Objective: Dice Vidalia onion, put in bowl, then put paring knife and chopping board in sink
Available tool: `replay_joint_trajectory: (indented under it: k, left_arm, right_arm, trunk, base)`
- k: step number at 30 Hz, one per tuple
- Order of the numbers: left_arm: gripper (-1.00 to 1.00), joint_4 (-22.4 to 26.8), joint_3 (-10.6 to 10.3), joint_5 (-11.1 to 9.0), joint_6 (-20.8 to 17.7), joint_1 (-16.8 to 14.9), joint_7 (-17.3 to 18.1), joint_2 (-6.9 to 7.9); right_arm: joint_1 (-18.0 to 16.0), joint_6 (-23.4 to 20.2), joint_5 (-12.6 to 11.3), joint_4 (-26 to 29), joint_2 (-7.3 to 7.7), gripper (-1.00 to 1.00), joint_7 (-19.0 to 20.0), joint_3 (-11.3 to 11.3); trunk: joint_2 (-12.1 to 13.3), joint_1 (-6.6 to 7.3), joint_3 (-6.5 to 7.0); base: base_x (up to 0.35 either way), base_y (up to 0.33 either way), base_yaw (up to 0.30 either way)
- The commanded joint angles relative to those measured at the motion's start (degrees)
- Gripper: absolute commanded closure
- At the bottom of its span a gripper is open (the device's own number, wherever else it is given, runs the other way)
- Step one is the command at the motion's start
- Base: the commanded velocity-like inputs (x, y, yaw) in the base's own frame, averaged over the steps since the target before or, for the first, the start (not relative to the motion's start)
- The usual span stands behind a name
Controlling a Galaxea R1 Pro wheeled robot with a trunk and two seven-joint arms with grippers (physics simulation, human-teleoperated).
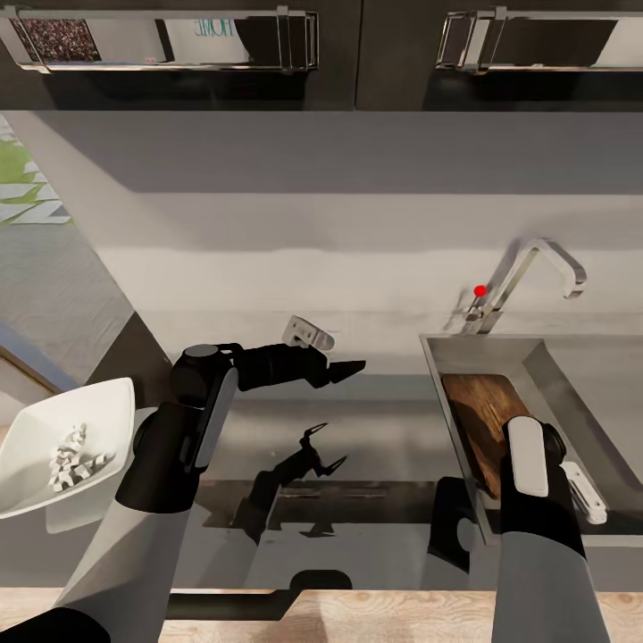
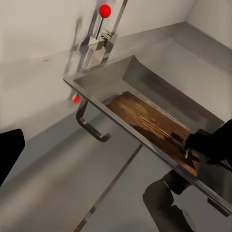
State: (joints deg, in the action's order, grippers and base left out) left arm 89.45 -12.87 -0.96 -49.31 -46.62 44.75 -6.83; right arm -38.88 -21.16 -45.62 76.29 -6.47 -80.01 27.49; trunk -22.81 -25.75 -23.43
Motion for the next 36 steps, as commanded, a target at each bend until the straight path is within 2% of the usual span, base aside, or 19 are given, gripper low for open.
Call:
replay_joint_trajectory:
  k: [1, 14, 29, 32, 36]
  left_arm:
    - [-1.0, 0.03, 0.04, -0.09, -0.44, -0.05, 0.09, -0.02]
    - [-1.0, 0.03, 0.04, -0.09, -0.44, -0.05, 0.11, -0.02]
    - [-1.0, 0.03, -0.05, -0.09, -0.44, -0.05, 0.08, -0.05]
    - [-1.0, 0.03, -0.05, -0.09, -0.44, -0.05, 0.09, -0.09]
    - [-1.0, 0.03, -0.05, -0.09, -0.44, -0.05, 0.08, -0.09]
  right_arm:
    - [-0.06, -0.58, -0.18, 0.05, -0.04, -1.0, -0.23, 0.11]
    - [-0.06, -0.61, -0.18, 0.09, -0.04, -1.0, -0.23, 0.19]
    - [-0.06, -0.72, -0.26, 0.24, -0.04, -1.0, -0.23, 0.38]
    - [-0.06, -0.76, -0.26, 0.31, -0.04, -1.0, 1.89, 0.37]
    - [-0.06, -0.82, -0.26, 0.7, 0.02, -1.0, 2.87, 0.37]
  trunk:
    - [-0.1, -0.03, -0.09]
    - [-0.1, -0.03, -0.07]
    - [-0.1, -0.03, 0.68]
    - [-0.1, -0.03, 0.84]
    - [-0.1, -0.03, 1.06]
  base:
    - [0.0, 0.0, 0.0]
    - [0.0, 0.0, 0.0]
    - [0.0, 0.0, 0.0]
    - [0.0, 0.0, 0.0]
    - [0.0, 0.0, 0.0]
